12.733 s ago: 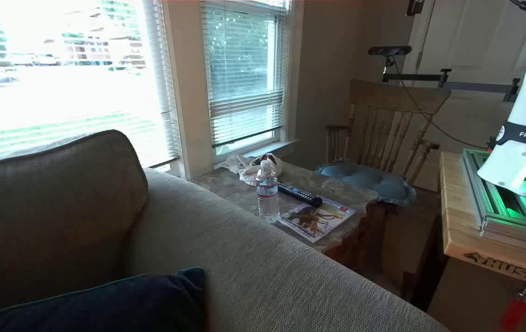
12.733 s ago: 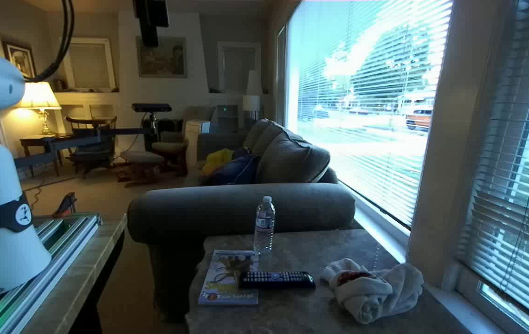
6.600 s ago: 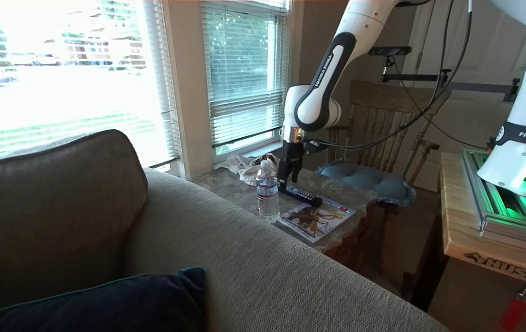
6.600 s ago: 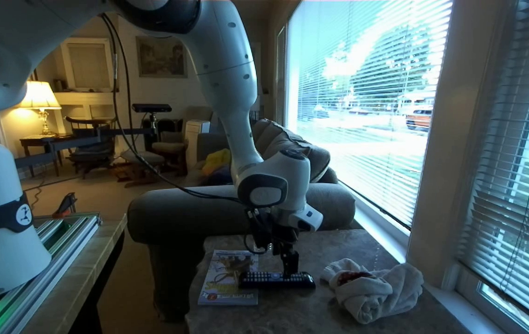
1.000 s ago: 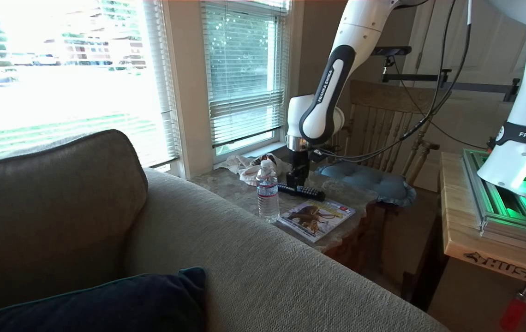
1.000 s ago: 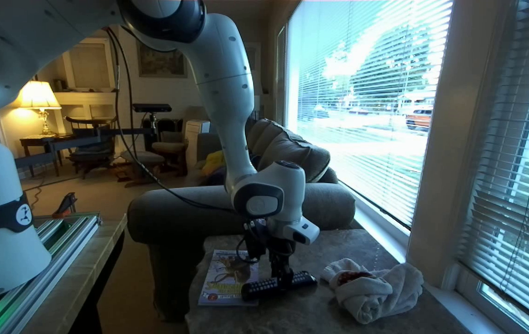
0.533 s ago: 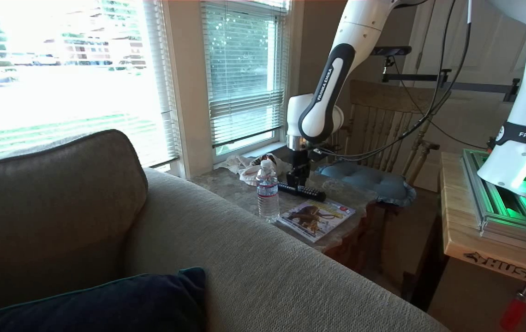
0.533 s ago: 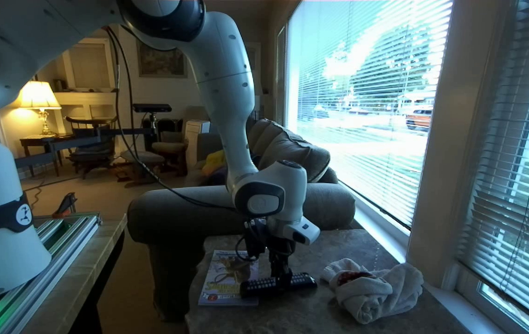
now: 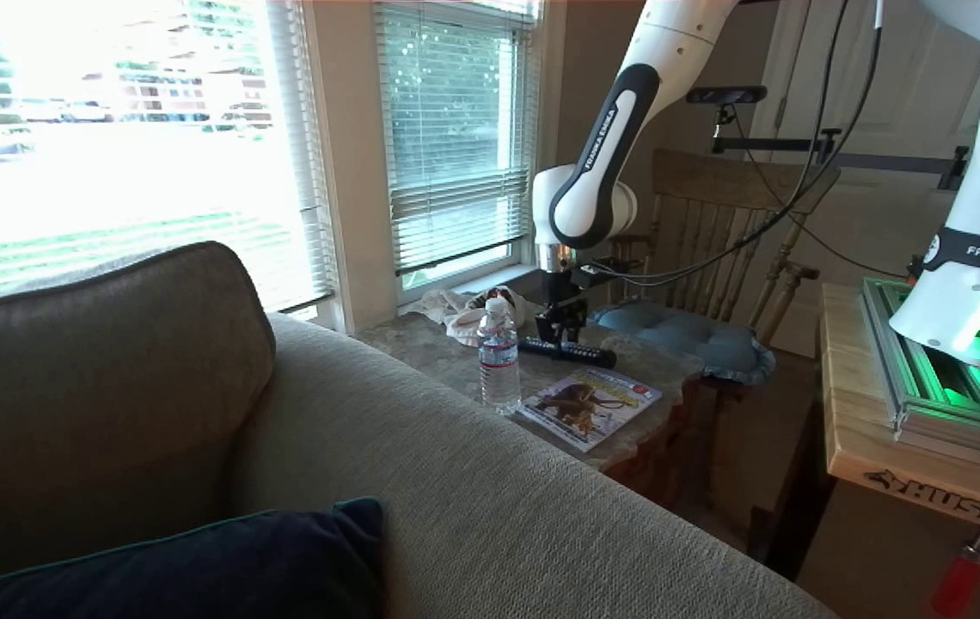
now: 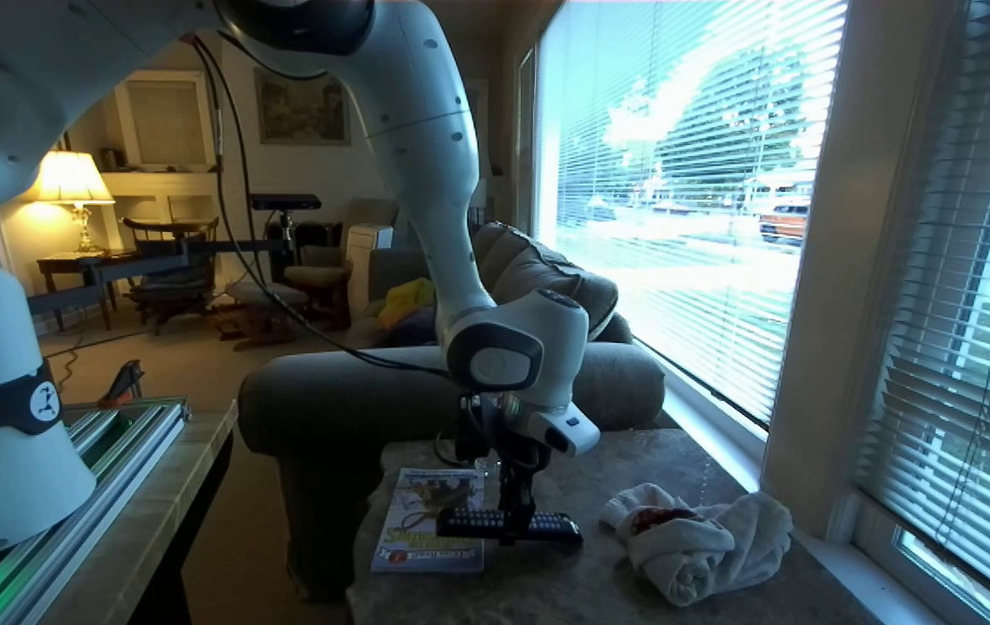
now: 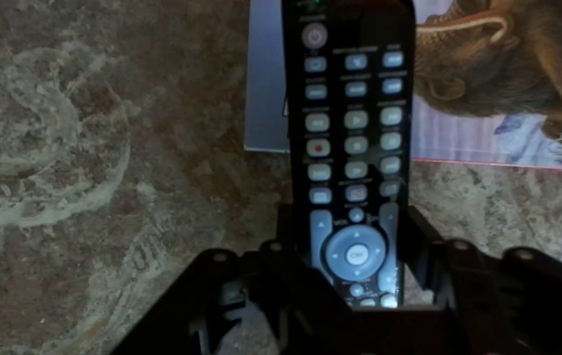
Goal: Rotate the black remote control then press one button.
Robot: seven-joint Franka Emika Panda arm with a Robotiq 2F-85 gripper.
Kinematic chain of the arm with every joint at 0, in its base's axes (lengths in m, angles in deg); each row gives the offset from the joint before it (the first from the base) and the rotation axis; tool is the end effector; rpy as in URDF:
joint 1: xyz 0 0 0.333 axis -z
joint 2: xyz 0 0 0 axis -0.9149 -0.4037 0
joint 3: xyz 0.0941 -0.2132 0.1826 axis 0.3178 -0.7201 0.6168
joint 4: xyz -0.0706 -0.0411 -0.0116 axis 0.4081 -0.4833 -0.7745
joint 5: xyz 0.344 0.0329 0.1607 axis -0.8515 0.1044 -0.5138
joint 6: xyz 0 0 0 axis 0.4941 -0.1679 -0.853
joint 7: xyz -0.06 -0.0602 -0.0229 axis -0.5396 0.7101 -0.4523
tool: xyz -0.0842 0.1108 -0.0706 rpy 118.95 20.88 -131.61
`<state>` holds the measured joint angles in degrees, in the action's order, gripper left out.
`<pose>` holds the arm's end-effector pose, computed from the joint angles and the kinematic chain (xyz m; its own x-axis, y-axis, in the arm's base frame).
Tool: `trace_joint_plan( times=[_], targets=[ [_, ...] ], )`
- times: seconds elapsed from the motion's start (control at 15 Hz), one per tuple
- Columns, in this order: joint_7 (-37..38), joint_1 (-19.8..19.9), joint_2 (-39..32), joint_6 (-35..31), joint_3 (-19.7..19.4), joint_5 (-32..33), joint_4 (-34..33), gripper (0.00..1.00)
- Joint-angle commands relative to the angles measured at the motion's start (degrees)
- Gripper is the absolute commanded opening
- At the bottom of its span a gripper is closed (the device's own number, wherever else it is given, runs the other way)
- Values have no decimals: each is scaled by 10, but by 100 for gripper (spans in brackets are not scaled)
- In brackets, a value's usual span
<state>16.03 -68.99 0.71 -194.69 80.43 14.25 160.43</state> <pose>0.5325 0.0327 -0.0452 0.9705 -0.1868 -0.1525 -0.1905 -0.9816 -0.0103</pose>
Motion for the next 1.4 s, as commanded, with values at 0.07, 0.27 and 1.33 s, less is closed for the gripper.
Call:
trace_joint_plan(
  times=[0.07, 0.27, 1.33],
  targets=[
    [-2, -2, -3, 0, -2, -3, -2, 29],
    [50, 12, 10, -12, 17, -57, 7, 29],
    [232, 3, 8, -140, 18, -232, -1, 29]
  ],
)
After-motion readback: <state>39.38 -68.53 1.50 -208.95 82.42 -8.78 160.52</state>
